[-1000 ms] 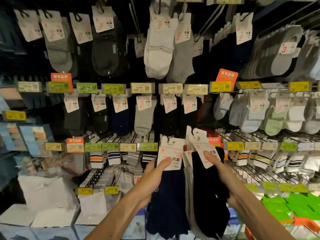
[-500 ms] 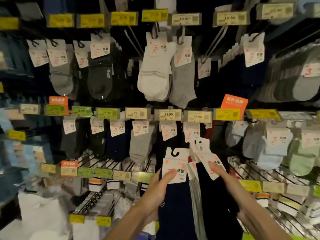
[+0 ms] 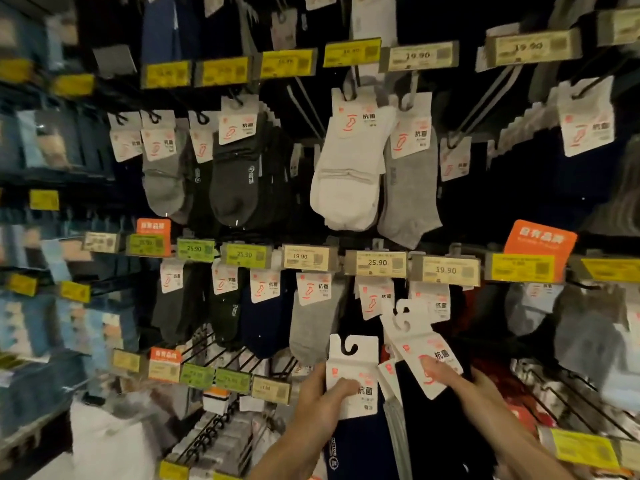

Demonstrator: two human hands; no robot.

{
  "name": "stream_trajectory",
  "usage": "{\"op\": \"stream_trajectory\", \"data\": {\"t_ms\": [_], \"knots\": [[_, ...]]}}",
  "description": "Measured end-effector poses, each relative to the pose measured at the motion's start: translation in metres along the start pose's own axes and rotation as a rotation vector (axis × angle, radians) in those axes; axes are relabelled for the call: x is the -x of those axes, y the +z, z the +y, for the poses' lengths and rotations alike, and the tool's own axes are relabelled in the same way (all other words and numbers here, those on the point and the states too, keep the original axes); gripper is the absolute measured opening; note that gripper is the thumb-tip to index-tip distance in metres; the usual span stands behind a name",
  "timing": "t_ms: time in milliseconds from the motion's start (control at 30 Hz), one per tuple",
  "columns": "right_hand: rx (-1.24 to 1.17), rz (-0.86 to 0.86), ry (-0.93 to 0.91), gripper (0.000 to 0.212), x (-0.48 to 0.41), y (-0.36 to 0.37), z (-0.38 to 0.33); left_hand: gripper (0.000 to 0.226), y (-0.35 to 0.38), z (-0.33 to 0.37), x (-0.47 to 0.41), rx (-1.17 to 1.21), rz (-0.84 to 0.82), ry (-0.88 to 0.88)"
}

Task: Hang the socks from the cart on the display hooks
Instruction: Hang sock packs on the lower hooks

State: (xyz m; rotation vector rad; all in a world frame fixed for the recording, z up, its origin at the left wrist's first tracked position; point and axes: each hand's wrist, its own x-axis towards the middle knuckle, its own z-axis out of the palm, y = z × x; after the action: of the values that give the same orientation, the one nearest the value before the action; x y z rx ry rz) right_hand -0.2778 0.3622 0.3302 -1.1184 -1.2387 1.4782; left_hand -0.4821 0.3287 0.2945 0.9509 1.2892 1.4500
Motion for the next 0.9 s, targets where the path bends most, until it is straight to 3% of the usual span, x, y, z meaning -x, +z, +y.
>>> {"op": "stream_trajectory", "data": {"t_ms": [233,433,667,767,900], "knots": [[-0.087,0.031,-0.056,0.033,-0.021,0.063,-0.006,0.021,-0.067,0.022,-0.036,-0.09,-0.075,0.135],[-0.116,0.069,-0.048,0.044,-0.043,0.109,0.001,0.018,-0.119,0.042,-0.074,-0.156,-0.007,0.225],[-0.09,0.088,-0.033,0.056,-0.047,0.139,0.008,0.049,-0.155,0.067,-0.114,-0.288,-0.006,0.418],[-0.07,0.101,-0.034,0.057,-0.049,0.146,0.009,0.052,-0.164,0.069,-0.128,-0.281,0.04,0.441],[-0.06,0.112,-0.034,0.058,-0.052,0.154,0.012,0.047,-0.168,0.073,-0.126,-0.333,0.061,0.608]]}}
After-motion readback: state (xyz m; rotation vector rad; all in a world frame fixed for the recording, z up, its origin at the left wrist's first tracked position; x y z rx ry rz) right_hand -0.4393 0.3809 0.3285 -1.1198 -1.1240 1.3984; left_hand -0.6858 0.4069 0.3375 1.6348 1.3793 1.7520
